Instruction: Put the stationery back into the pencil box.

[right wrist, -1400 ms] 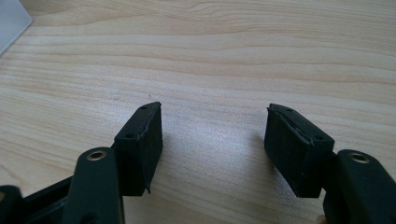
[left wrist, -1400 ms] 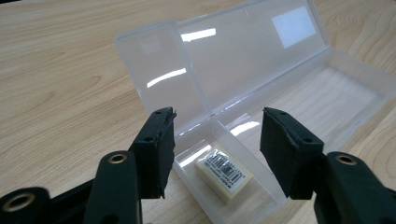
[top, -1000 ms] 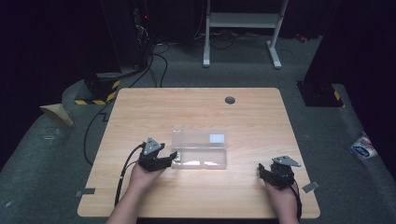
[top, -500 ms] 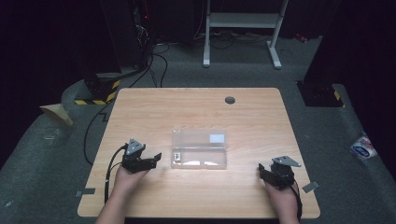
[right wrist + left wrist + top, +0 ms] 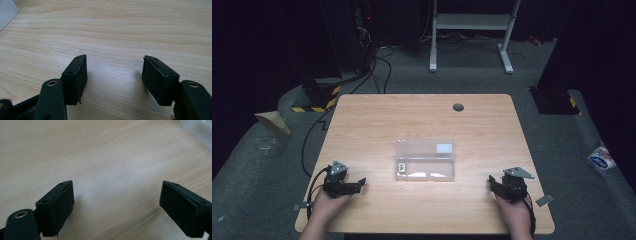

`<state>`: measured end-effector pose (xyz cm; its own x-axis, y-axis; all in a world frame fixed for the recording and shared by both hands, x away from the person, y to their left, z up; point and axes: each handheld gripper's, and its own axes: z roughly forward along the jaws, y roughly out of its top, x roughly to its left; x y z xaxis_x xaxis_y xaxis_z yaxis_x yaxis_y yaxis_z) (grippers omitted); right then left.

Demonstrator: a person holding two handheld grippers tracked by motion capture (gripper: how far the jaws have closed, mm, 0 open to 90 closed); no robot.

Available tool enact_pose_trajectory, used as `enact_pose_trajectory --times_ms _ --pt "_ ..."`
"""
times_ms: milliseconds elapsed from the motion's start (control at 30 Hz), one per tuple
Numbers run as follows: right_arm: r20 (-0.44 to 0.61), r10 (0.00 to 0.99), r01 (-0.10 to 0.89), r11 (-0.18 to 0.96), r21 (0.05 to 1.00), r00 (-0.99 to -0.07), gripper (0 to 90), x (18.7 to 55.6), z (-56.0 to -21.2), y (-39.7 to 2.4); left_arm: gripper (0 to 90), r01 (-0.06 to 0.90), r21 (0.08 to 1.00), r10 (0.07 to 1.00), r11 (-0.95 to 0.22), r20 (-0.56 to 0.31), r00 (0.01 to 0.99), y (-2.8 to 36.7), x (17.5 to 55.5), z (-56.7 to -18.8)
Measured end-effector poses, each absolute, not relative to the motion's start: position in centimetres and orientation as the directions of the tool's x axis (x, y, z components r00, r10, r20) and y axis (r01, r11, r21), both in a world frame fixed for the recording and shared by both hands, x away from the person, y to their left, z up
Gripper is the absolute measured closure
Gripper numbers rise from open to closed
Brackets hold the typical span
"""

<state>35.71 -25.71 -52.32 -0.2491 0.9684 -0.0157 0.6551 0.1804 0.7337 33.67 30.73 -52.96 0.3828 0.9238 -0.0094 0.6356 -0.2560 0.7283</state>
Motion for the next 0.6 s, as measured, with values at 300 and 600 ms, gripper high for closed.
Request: enact_pose_trajectory --times_ms 300,600 --pt "-0.016 0.968 0.655 0.181 0.734 -0.249 36.9 35.71 -52.33 -25.70 12.2 0.637 0.730 0.933 -0.248 0.003 0.360 30.57 33.28 -52.99" --pt "-0.014 0.969 0.657 0.178 0.733 -0.247 36.8 35.76 -52.31 -25.64 12.5 0.638 0.732 0.938 -0.240 0.006 0.347 30.46 33.40 -53.00"
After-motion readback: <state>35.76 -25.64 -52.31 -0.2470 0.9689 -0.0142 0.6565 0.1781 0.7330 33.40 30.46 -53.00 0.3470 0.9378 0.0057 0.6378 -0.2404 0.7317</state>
